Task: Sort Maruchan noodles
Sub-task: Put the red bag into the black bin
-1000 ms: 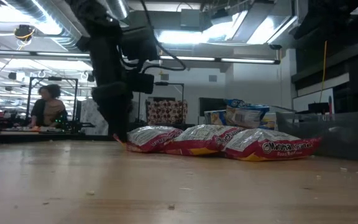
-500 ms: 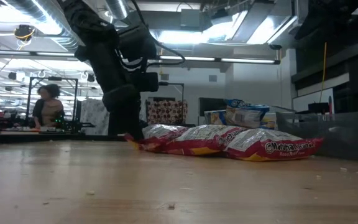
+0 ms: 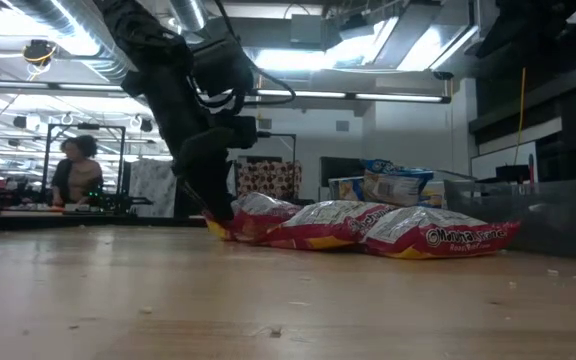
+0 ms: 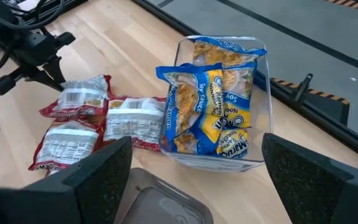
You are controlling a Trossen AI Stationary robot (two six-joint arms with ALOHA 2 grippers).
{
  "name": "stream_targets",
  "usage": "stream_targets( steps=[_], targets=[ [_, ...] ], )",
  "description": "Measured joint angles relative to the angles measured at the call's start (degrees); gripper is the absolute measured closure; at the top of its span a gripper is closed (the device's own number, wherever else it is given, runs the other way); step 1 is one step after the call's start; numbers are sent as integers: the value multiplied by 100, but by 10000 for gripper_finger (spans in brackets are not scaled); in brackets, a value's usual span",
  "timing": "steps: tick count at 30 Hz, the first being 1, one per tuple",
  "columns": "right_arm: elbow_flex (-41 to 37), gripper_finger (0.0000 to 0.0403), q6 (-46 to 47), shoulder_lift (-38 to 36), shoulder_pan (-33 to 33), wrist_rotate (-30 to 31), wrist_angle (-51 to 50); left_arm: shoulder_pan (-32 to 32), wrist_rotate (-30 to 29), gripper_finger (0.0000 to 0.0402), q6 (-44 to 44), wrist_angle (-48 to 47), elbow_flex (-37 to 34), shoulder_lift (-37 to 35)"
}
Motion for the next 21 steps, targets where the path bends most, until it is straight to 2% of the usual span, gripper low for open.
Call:
stream_targets(
  steps=[7,14,18,21],
  targets=[
    [0,59,0,0,0,-85,0,-133,299,394,-550,-261,621,-42],
    [0,59,0,0,0,-105,-5,-278,297,395,-735,-903,1728,-47],
    [0,59,-2,0,0,-120,-9,-352,273,395,-731,-868,2325,-47],
    [0,59,-1,0,0,-119,-1,-371,114,395,-735,-491,2689,-49]
  ],
)
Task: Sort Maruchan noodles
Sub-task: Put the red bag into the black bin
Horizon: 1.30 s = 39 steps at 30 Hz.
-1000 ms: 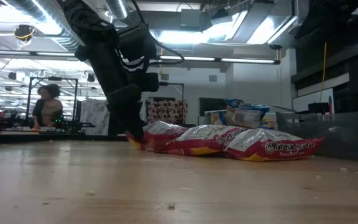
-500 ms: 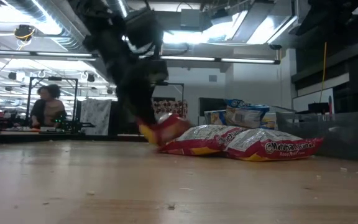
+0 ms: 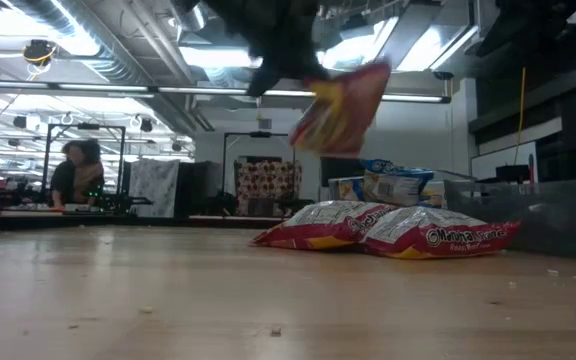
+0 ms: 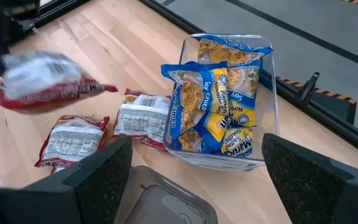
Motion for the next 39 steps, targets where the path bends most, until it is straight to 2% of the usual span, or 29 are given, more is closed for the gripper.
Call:
stream_targets(
  steps=[3,9,16,20,24,32,35,39],
  targets=[
    [0,59,0,0,0,-1,25,20,-162,395,-4,777,71,0],
    [0,59,29,0,0,3,25,202,-68,395,-112,2217,83,176],
    [0,59,41,-2,0,7,28,200,685,395,-374,4103,174,1070],
    [0,59,43,-2,0,38,28,124,800,395,-298,4093,688,1749],
    [0,59,45,-2,0,164,30,-3,924,395,-21,4101,1569,2430],
    [-1,59,44,-2,0,155,25,-71,702,396,885,2995,3238,3732],
    [0,59,43,-2,0,155,25,-75,504,394,921,2751,3578,4056],
    [0,59,43,-2,0,155,24,-78,44,374,956,2606,3619,4333]
  ],
)
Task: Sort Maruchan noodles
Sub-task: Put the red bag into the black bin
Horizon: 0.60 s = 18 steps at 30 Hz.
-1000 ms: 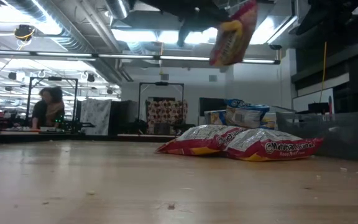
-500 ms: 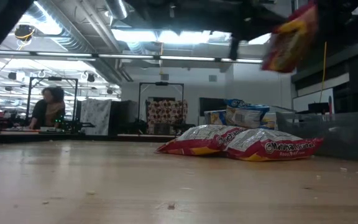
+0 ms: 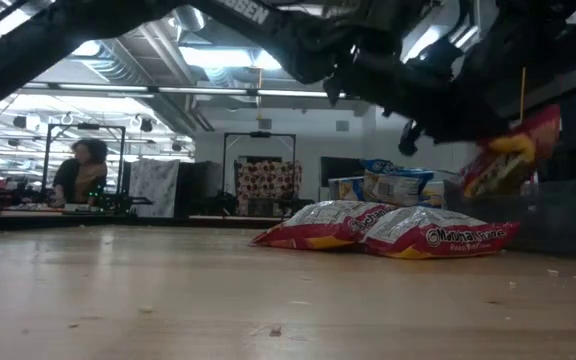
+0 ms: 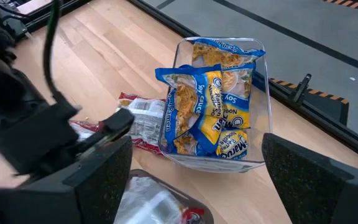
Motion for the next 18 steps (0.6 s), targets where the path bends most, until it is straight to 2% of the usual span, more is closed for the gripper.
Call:
stream_targets(
  steps=[8,15,18],
  targets=[
    [0,59,-3,0,0,-2,-1,19,-88,332,750,-264,-48,23],
    [0,59,-7,0,0,-177,-22,59,456,273,707,-475,-48,18],
    [-2,59,-7,0,2,-200,-140,56,567,257,567,-1008,105,-53]
  ],
)
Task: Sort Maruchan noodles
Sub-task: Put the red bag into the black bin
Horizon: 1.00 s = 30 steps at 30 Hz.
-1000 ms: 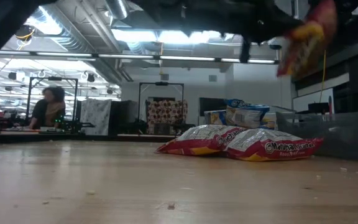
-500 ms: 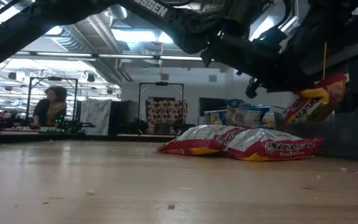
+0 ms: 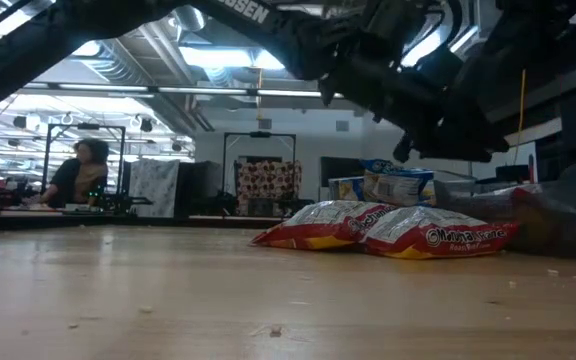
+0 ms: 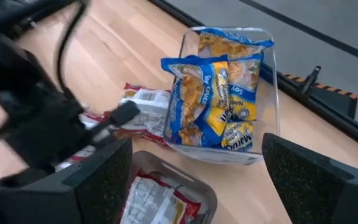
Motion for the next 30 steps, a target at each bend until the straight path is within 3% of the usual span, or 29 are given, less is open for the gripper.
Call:
stream_targets(
  steps=[8,12,16,22,27,30],
  targets=[
    [0,59,-35,0,0,3,-111,-360,-184,253,1323,-3855,1206,-412],
    [0,59,-39,0,0,47,-208,-646,-915,253,1553,-5330,1274,-772],
    [0,59,-58,-2,0,48,-302,-895,-1089,253,1448,-5755,740,-1083],
    [0,59,-87,-4,0,45,-341,-1337,-1301,253,957,-4802,-990,-1741],
    [0,59,-111,-7,0,45,-357,-1763,-2570,253,666,-3990,-2084,-1966],
    [0,59,-115,-7,0,47,-357,-1988,-3302,253,1042,-3322,-2445,-1985]
  ],
)
